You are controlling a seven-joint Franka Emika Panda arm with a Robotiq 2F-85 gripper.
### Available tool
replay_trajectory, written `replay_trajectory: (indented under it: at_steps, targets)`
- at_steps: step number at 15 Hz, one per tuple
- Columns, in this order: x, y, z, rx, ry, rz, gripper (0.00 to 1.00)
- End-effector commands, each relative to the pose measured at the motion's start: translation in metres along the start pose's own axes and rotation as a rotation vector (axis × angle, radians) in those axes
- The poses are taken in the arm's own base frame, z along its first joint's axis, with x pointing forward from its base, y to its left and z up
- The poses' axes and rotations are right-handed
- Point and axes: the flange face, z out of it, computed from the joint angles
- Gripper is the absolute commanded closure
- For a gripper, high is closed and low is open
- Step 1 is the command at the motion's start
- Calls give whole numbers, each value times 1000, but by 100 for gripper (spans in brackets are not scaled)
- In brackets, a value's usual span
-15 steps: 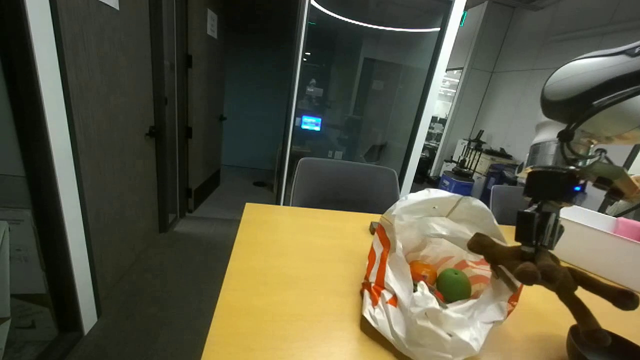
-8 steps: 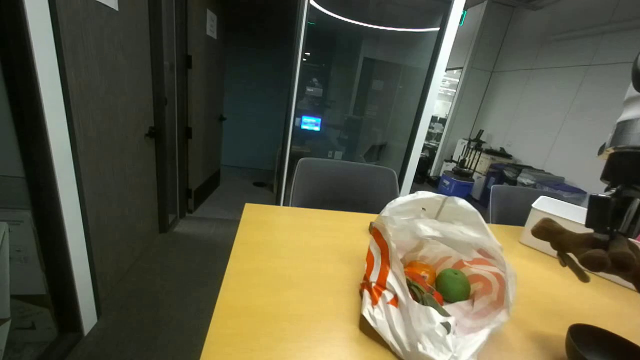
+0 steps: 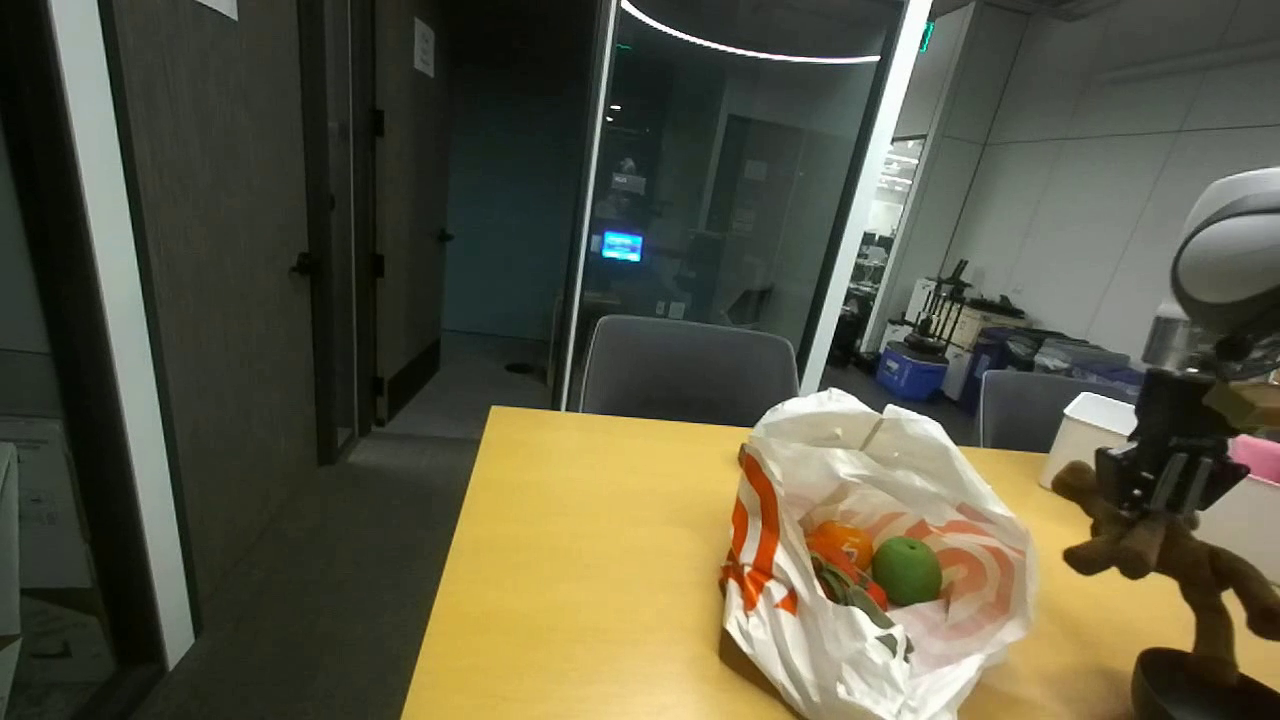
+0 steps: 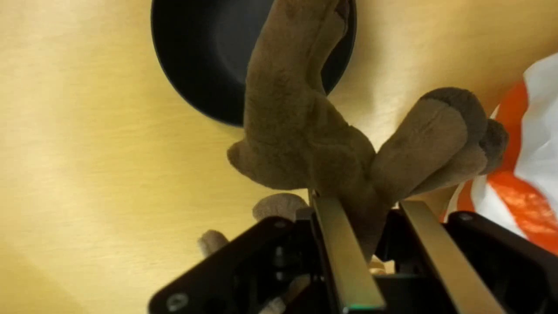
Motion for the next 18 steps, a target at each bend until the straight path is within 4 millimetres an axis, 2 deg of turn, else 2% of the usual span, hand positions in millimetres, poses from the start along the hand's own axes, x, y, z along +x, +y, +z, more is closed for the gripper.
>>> replay_trajectory:
  at_steps: [1,4,6,8,10,13,16,18]
  targets:
    - [28,-8,30,-99,103,121,90]
    - [38,4,49,-144,142,273,90]
    - [38,13,55,-183,162,368,90]
    - [36,20,54,-215,176,470,60]
    - [33,20,51,-246,213,562,48]
    - [31,15,45,-295,274,686,23]
    - [27,1,31,-287,323,718,2]
    - [21,-13,18,-243,340,687,0]
